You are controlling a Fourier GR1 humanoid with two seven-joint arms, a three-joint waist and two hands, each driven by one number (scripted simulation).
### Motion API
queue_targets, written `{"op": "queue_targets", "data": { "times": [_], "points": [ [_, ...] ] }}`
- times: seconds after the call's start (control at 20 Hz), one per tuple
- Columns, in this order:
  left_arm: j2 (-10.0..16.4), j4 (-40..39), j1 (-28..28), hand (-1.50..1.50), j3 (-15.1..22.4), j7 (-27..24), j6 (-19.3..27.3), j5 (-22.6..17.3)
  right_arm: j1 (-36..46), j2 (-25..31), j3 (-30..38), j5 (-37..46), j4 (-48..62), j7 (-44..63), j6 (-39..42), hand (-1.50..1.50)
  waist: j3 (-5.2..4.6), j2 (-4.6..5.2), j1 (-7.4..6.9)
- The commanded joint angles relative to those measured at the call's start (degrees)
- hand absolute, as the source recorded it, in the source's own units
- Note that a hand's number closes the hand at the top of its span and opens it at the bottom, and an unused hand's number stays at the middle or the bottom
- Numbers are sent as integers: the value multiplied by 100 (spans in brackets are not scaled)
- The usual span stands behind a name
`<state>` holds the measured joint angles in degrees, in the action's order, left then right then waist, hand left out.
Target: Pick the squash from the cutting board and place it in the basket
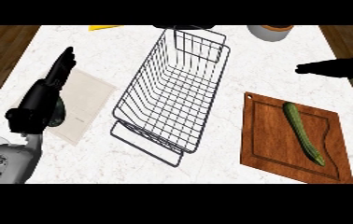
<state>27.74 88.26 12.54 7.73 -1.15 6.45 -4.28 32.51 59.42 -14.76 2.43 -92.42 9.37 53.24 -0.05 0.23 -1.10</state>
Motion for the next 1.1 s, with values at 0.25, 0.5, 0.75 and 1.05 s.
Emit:
{"op": "queue_targets", "data": {
  "times": [0.25,0.5,0.75,1.05],
  "points": [
    [-101,-109,38,0,-284,-39,-271,96,7,-698,-474,1950,1161,-1385,-186,-150,10,5,13],
    [-415,-360,322,0,-118,40,-197,439,-49,-1141,-843,2596,1107,-1255,-298,-150,6,0,69],
    [-585,254,-195,0,-97,158,-90,601,-237,-1103,-944,3377,1871,-2063,-679,-150,8,-11,35],
    [-623,279,-290,0,-320,97,-211,671,-873,-1335,-1053,4108,2164,-2446,-1519,-150,9,-17,71]
  ]
}}
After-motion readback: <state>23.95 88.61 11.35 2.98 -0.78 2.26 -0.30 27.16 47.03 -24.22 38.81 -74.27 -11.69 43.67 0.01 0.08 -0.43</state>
